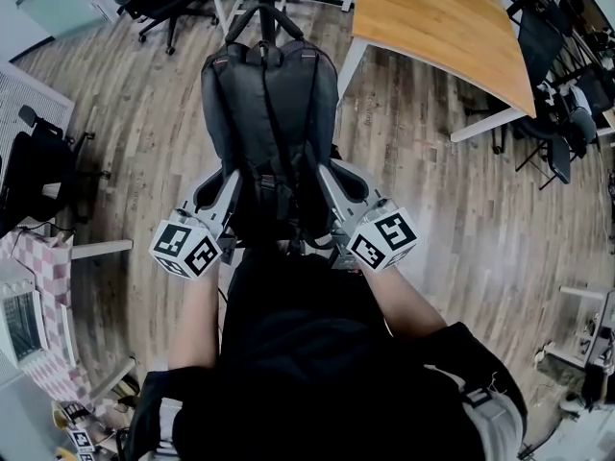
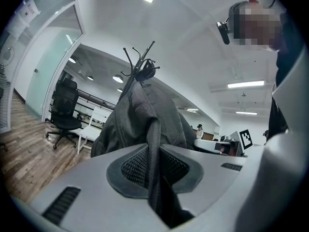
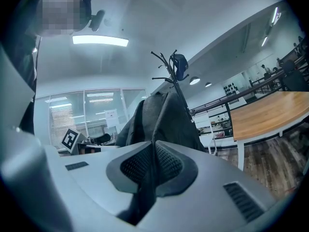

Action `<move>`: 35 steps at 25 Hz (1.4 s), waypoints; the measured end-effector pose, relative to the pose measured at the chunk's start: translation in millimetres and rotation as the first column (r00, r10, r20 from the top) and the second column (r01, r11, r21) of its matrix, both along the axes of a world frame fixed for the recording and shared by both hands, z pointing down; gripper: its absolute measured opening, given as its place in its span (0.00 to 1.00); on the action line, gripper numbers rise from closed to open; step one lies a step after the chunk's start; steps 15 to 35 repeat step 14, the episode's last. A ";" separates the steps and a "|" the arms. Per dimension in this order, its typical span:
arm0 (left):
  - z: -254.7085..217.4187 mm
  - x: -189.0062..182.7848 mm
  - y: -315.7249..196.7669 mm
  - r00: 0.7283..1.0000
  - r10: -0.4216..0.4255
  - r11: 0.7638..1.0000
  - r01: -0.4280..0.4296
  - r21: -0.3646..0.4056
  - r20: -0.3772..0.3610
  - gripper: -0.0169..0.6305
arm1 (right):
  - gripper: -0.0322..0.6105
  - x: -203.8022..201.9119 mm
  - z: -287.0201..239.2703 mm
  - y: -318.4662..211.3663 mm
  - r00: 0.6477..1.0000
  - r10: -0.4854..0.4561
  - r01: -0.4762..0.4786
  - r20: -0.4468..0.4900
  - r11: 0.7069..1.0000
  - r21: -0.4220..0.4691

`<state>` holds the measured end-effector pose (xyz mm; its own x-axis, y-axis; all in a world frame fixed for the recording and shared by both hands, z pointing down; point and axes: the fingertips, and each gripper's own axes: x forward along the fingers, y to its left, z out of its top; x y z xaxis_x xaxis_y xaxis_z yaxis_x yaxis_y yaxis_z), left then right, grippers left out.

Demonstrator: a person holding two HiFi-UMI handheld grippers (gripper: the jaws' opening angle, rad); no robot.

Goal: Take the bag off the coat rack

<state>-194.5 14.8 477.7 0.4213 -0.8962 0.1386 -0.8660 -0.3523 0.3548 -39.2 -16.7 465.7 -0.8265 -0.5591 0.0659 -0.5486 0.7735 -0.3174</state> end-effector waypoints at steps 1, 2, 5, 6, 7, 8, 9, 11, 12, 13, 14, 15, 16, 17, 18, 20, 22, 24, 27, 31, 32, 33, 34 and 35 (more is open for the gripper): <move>-0.3 -0.2 -0.1 1.000 0.002 1.000 -0.002 0.001 0.003 0.14 | 0.12 -0.2 -0.2 0.1 1.000 -0.002 0.002 0.002 1.000 0.003; -0.6 -0.2 0.1 1.000 0.003 1.000 -0.003 0.002 0.005 0.14 | 0.12 -0.2 -0.5 0.4 1.000 -0.003 0.003 0.002 1.000 0.004; -2.5 -0.4 0.2 1.000 0.005 1.000 -0.005 0.006 0.007 0.14 | 0.12 -0.3 -1.6 0.7 1.000 -0.001 0.001 0.006 1.000 0.006; -3.1 -0.6 0.2 1.000 0.005 1.000 -0.005 0.007 0.008 0.14 | 0.12 -0.3 -2.0 0.9 1.000 0.003 -0.003 0.007 1.000 0.002; -3.3 -0.8 0.3 1.000 0.004 1.000 -0.004 0.008 0.010 0.14 | 0.12 -0.3 -2.4 1.0 1.000 0.006 -0.006 0.008 1.000 -0.005; -3.2 -1.1 0.3 1.000 0.004 1.000 -0.004 0.007 0.012 0.14 | 0.12 -0.2 -2.7 1.1 1.000 0.009 -0.009 0.010 1.000 -0.011; -3.3 -1.2 0.1 1.000 0.003 1.000 -0.003 0.007 0.013 0.14 | 0.12 -0.1 -3.1 1.0 1.000 0.009 -0.009 0.013 1.000 -0.014; -4.0 -0.9 -0.6 1.000 0.003 1.000 -0.003 0.007 0.012 0.14 | 0.12 0.1 -4.3 0.5 1.000 0.004 -0.004 0.020 1.000 -0.011; -4.8 -0.6 -1.1 1.000 0.003 1.000 -0.003 0.008 0.010 0.14 | 0.12 0.3 -5.0 0.2 1.000 0.002 -0.002 0.022 1.000 -0.008; -5.7 -0.2 -1.6 1.000 0.003 1.000 -0.003 0.010 0.007 0.14 | 0.12 0.6 -5.7 -0.3 1.000 0.000 0.000 0.024 1.000 -0.005; -6.7 0.1 -2.2 1.000 0.003 1.000 -0.003 0.012 0.004 0.14 | 0.12 0.8 -6.5 -0.7 1.000 -0.002 0.002 0.026 1.000 -0.002; -6.7 0.1 -2.2 1.000 0.003 1.000 -0.003 0.012 0.004 0.14 | 0.12 0.8 -6.5 -0.7 1.000 -0.002 0.002 0.026 1.000 -0.002; -6.7 0.1 -2.2 1.000 0.003 1.000 -0.003 0.012 0.004 0.14 | 0.12 0.8 -6.5 -0.7 1.000 -0.002 0.002 0.026 1.000 -0.002; -6.7 0.1 -2.2 1.000 0.003 1.000 -0.003 0.012 0.004 0.14 | 0.12 0.8 -6.5 -0.7 1.000 -0.002 0.002 0.026 1.000 -0.002; -6.7 0.1 -2.2 1.000 0.003 1.000 -0.003 0.012 0.004 0.14 | 0.12 0.8 -6.5 -0.7 1.000 -0.002 0.002 0.026 1.000 -0.002; -6.7 0.1 -2.2 1.000 0.003 1.000 -0.003 0.012 0.004 0.14 | 0.12 0.8 -6.5 -0.7 1.000 -0.002 0.002 0.026 1.000 -0.002; -6.7 0.1 -2.2 1.000 0.003 1.000 -0.003 0.012 0.004 0.14 | 0.12 0.8 -6.5 -0.7 1.000 -0.002 0.002 0.026 1.000 -0.002; -6.7 0.1 -2.2 1.000 0.003 1.000 -0.003 0.012 0.004 0.14 | 0.12 0.8 -6.5 -0.7 1.000 -0.002 0.002 0.026 1.000 -0.002; -6.7 0.1 -2.2 1.000 0.003 1.000 -0.003 0.012 0.004 0.14 | 0.12 0.8 -6.5 -0.7 1.000 -0.002 0.002 0.026 1.000 -0.002; -6.7 0.1 -2.2 1.000 0.003 1.000 -0.003 0.012 0.004 0.14 | 0.12 0.8 -6.5 -0.7 1.000 -0.002 0.002 0.026 1.000 -0.002; -6.7 0.1 -2.2 1.000 0.003 1.000 -0.003 0.012 0.004 0.14 | 0.12 0.8 -6.5 -0.7 1.000 -0.002 0.002 0.026 1.000 -0.002; -6.7 0.1 -2.2 1.000 0.003 1.000 -0.003 0.012 0.004 0.14 | 0.12 0.8 -6.5 -0.7 1.000 -0.002 0.002 0.026 1.000 -0.002; -6.7 0.1 -2.2 1.000 0.003 1.000 -0.003 0.012 0.004 0.14 | 0.12 0.8 -6.5 -0.7 1.000 -0.002 0.002 0.026 1.000 -0.002; -6.7 0.1 -2.2 1.000 0.003 1.000 -0.003 0.012 0.004 0.14 | 0.12 0.8 -6.5 -0.7 1.000 -0.002 0.002 0.026 1.000 -0.002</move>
